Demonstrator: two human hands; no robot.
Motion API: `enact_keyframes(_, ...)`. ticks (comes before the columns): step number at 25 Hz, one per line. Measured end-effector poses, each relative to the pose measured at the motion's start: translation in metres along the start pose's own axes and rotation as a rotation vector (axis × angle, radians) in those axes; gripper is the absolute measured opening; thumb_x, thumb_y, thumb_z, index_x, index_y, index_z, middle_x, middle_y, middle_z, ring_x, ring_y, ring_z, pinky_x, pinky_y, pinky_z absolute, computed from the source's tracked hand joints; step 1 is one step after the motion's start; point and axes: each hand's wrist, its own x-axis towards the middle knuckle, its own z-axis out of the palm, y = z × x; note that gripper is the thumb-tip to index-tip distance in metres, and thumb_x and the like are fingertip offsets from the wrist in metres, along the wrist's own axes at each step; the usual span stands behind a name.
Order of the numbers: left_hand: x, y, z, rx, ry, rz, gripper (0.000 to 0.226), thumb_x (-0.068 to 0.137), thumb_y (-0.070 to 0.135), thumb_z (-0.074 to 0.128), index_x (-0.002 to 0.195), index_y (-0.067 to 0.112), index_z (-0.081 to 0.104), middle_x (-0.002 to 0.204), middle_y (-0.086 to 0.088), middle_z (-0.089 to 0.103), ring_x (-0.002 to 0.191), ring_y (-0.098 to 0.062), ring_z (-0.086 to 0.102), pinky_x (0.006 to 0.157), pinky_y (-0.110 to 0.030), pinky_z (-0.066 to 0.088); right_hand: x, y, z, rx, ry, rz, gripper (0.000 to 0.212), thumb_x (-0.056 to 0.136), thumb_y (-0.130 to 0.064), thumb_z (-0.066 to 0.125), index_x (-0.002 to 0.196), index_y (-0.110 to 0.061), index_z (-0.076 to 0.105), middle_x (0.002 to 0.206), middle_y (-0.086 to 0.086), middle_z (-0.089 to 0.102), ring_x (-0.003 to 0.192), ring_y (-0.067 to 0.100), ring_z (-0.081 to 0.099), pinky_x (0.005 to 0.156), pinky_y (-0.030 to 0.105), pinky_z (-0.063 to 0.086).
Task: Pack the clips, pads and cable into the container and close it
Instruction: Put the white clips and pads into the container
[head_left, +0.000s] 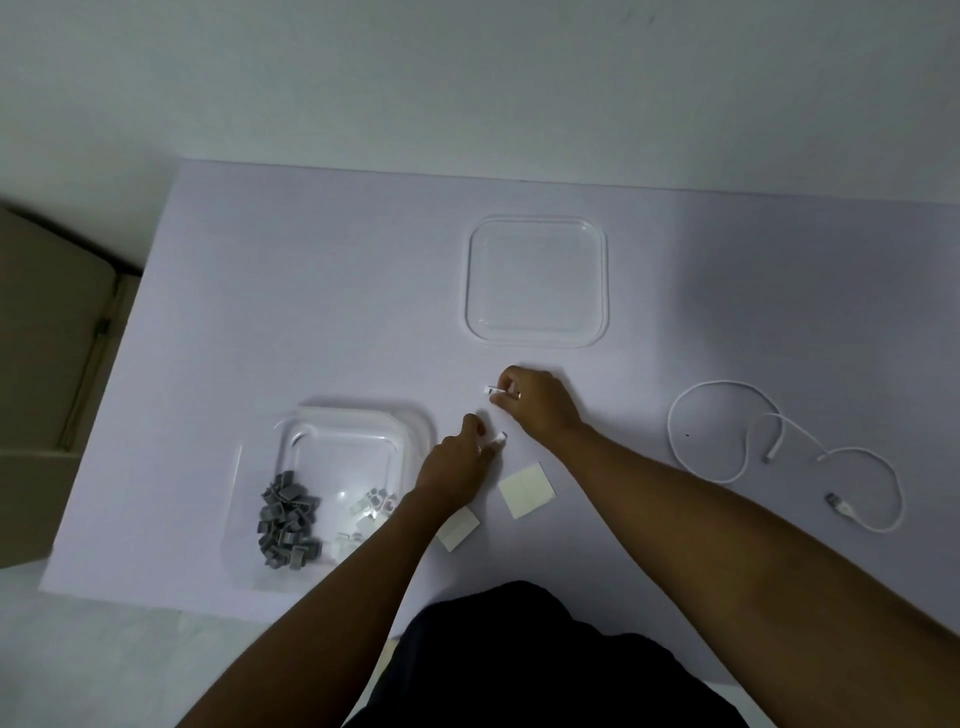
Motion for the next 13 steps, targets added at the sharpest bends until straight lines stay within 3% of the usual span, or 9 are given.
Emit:
enact_keyframes(2,0.000,0.000,0.003,0.083,0.023,0.026,0.039,0.101,0.049,0.040,0.119,0.014,0.041,0.082,-0.007,0.066,0.063,-0.022,0.058,0.054,-0.028,0.038,-0.001,0.006,0.000,0.041,0.058,0.049,0.019,0.091,-0.030,0.069,0.086,-0.012,0.064,0.077,0.000,0.066,0.068,0.014,0.059,0.062,0.025,0.047)
enact_keyframes(4,0.001,0.001,0.009,0.157,0.036,0.065,0.039,0.102,0.044,0.041,0.123,0.011,0.040,0.089,-0.013,0.069,0.070,-0.030,0.064,0.059,-0.031,0.041,-0.005,0.013,-0.007,0.242,0.131,0.201,0.020,0.090,-0.029,0.069,0.078,-0.015,0.062,0.070,-0.004,0.060,0.061,0.008,0.053,0.058,0.021,0.042)
enact_keyframes(8,0.010,0.010,0.017,0.274,0.001,0.073,0.035,0.104,0.034,0.033,0.129,0.009,0.036,0.097,-0.018,0.069,0.083,-0.041,0.065,0.062,-0.037,0.039,-0.031,0.026,-0.035,1.068,0.234,0.604,0.026,0.090,-0.021,0.054,0.065,-0.020,0.049,0.062,0.002,0.043,0.039,0.010,0.031,0.041,0.021,0.020)
enact_keyframes(10,0.012,0.016,0.020,0.336,-0.045,0.071,0.037,0.105,0.030,0.031,0.133,0.006,0.036,0.103,-0.019,0.068,0.090,-0.042,0.065,0.067,-0.040,0.042,-0.049,0.031,-0.044,1.319,0.170,0.602,0.021,0.086,-0.015,0.044,0.065,-0.018,0.048,0.063,0.005,0.043,0.034,0.011,0.026,0.041,0.020,0.012)
enact_keyframes(13,0.011,0.017,0.022,0.310,-0.066,0.073,0.039,0.106,0.025,0.034,0.134,-0.001,0.038,0.106,-0.017,0.066,0.089,-0.034,0.065,0.074,-0.039,0.050,-0.072,0.024,-0.052,1.497,0.050,0.469,0.020,0.076,-0.011,0.037,0.065,-0.012,0.053,0.062,0.008,0.049,0.035,0.012,0.028,0.042,0.021,0.014)
